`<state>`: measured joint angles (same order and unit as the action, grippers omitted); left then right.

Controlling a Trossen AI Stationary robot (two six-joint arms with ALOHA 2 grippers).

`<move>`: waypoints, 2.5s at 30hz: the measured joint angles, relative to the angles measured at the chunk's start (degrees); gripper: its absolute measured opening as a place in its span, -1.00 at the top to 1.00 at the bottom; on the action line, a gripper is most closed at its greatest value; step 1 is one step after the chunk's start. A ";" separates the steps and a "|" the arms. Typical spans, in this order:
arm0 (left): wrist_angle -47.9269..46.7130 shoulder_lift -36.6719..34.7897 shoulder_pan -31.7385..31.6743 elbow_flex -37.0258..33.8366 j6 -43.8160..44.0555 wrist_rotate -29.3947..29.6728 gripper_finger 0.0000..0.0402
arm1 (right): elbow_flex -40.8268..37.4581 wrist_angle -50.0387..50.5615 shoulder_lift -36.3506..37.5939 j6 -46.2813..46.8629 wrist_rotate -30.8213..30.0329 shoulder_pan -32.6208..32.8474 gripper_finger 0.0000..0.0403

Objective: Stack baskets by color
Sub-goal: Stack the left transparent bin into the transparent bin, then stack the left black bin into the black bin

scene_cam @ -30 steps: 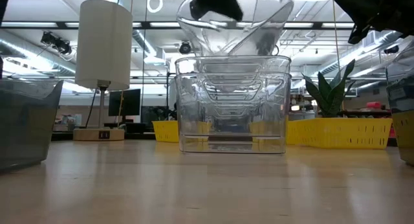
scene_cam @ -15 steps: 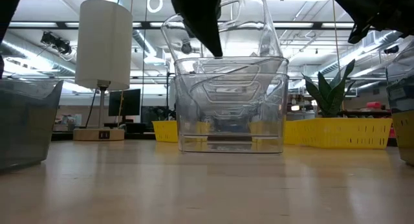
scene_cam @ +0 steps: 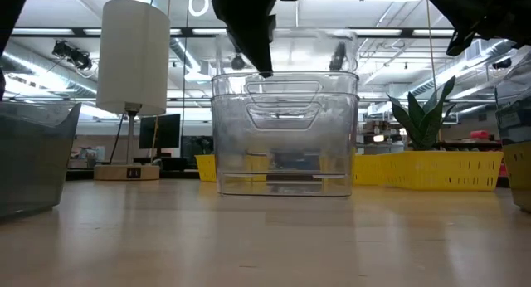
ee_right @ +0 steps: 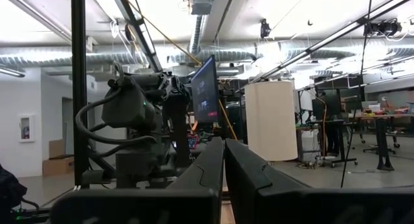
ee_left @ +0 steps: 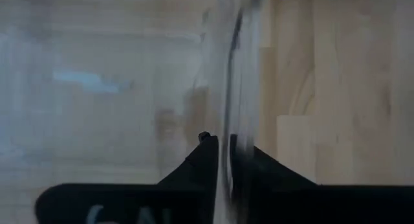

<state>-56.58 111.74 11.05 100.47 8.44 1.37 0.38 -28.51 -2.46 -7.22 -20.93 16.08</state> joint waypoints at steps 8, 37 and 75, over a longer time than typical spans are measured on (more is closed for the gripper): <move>0.13 -0.07 0.04 0.08 -0.10 -0.09 0.36 | 0.00 0.00 0.00 0.00 0.00 0.02 0.89; -6.19 -11.30 31.76 -5.34 30.28 9.51 0.32 | 0.00 -0.02 -0.04 0.00 0.00 0.01 0.89; -1.18 3.00 42.45 -2.96 54.84 6.44 -0.18 | 0.00 -0.09 -0.04 0.00 0.00 0.00 0.89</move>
<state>-57.76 114.74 53.50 97.51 63.28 7.81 0.38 -28.60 -2.50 -7.22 -20.93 16.08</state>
